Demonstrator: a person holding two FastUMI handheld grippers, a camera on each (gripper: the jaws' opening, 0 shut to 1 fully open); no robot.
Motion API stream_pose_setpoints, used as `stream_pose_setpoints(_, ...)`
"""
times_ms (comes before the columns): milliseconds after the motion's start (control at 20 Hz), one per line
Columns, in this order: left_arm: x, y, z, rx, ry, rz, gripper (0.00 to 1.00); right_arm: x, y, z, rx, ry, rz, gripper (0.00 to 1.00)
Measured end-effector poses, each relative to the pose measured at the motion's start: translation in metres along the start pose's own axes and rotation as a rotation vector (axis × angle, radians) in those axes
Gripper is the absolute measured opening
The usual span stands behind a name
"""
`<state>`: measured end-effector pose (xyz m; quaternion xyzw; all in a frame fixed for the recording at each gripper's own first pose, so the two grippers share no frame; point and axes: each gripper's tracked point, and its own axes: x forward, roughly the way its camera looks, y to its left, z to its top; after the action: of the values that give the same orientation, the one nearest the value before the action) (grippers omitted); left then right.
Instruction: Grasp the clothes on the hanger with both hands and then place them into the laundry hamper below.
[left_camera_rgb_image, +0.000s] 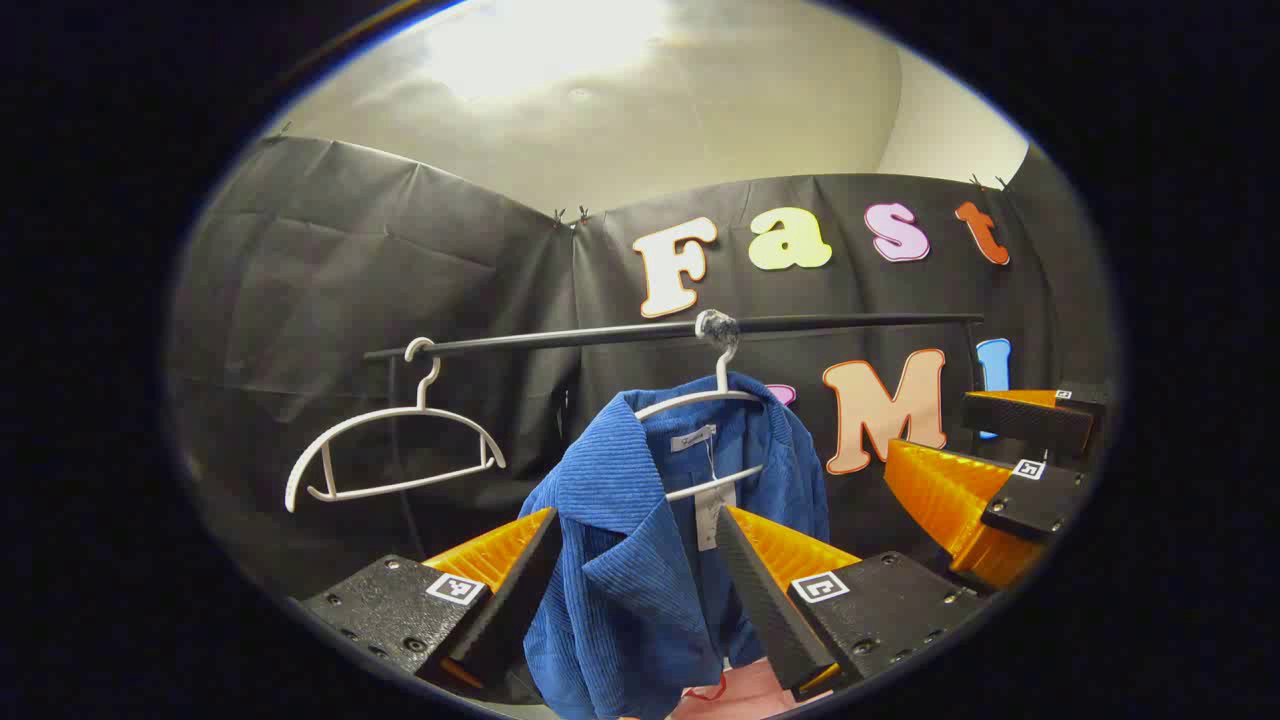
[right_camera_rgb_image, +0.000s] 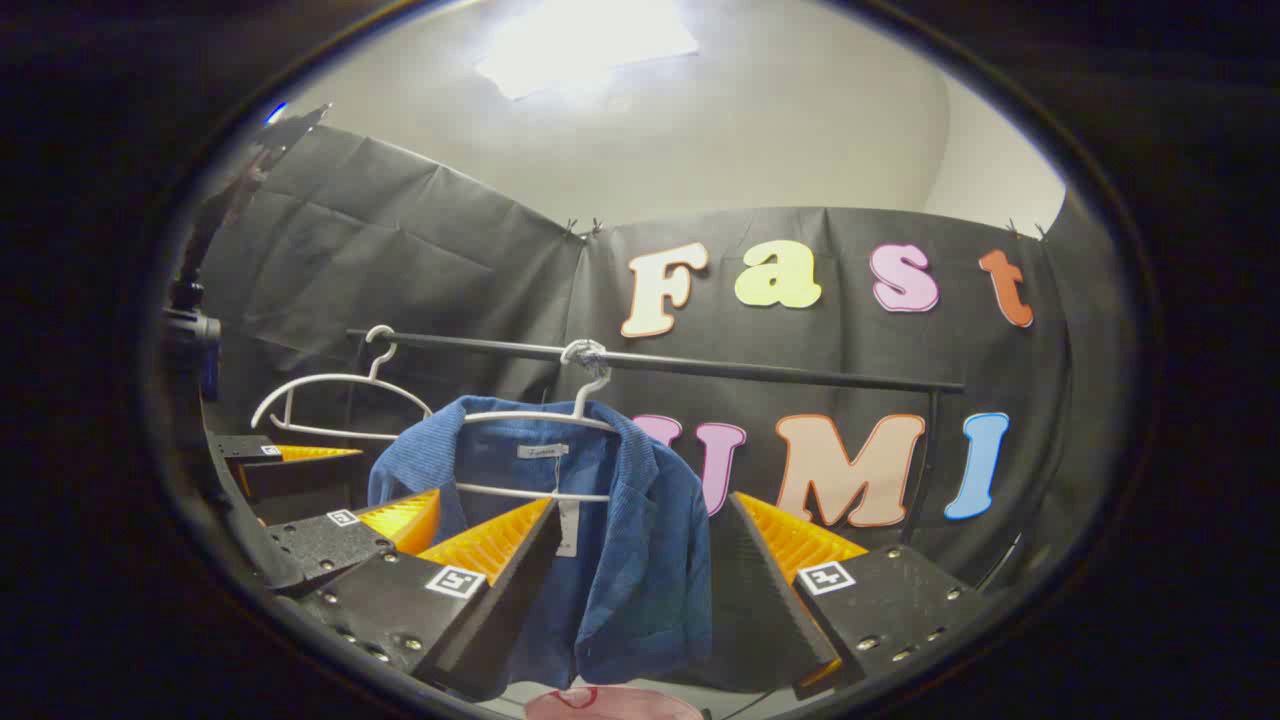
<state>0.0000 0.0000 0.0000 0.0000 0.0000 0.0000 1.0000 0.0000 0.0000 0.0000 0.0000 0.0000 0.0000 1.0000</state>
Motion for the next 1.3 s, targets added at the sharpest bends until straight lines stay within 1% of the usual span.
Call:
stream_pose_setpoints(50, 0.001, 0.000, -0.003, 0.002, 0.005, -0.002, 0.95, 0.002, 0.000, -0.001, -0.002, 0.004, -0.003, 0.97)
stream_pose_setpoints(150, 0.002, 0.001, -0.007, 0.005, 0.015, -0.005, 0.95, 0.003, -0.001, -0.004, -0.002, 0.011, -0.006, 0.97)
stream_pose_setpoints(200, 0.003, 0.000, -0.009, 0.004, 0.019, -0.008, 0.94, 0.004, 0.000, -0.005, 0.000, 0.015, -0.008, 0.97)
stream_pose_setpoints(250, 0.004, 0.001, -0.011, 0.002, 0.023, -0.011, 0.95, 0.004, 0.000, -0.006, 0.002, 0.018, -0.010, 0.97)
stream_pose_setpoints(300, 0.006, 0.001, -0.011, 0.001, 0.025, -0.013, 0.94, 0.005, -0.002, -0.007, 0.003, 0.021, -0.013, 0.97)
stream_pose_setpoints(450, 0.009, 0.001, -0.016, 0.002, 0.033, -0.017, 0.95, 0.007, -0.006, -0.011, 0.007, 0.030, -0.024, 0.97)
stream_pose_setpoints(550, 0.010, 0.001, -0.019, -0.001, 0.041, -0.020, 0.94, 0.009, -0.008, -0.013, 0.008, 0.036, -0.033, 0.98)
stream_pose_setpoints(600, 0.010, 0.000, -0.020, -0.002, 0.046, -0.022, 0.95, 0.009, -0.009, -0.014, 0.008, 0.039, -0.036, 0.97)
stream_pose_setpoints(700, 0.012, 0.000, -0.023, 0.002, 0.053, -0.022, 0.94, 0.010, -0.010, -0.018, 0.012, 0.047, -0.040, 0.97)
stream_pose_setpoints(800, 0.015, 0.001, -0.030, 0.003, 0.065, -0.016, 0.94, 0.011, -0.010, -0.020, 0.018, 0.052, -0.043, 0.98)
stream_pose_setpoints(850, 0.017, 0.001, -0.033, -0.002, 0.071, -0.013, 0.96, 0.011, -0.010, -0.021, 0.021, 0.053, -0.044, 0.98)
stream_pose_setpoints(1050, 0.027, 0.000, -0.047, 0.002, 0.095, 0.006, 0.94, 0.010, -0.012, -0.024, 0.016, 0.062, -0.048, 0.98)
stream_pose_setpoints(1250, 0.044, 0.009, -0.054, -0.005, 0.101, 0.044, 0.94, 0.010, -0.016, -0.023, 0.003, 0.060, -0.055, 0.98)
stream_pose_setpoints(1300, 0.047, 0.013, -0.055, -0.008, 0.102, 0.054, 0.92, 0.010, -0.018, -0.023, 0.000, 0.061, -0.057, 0.98)
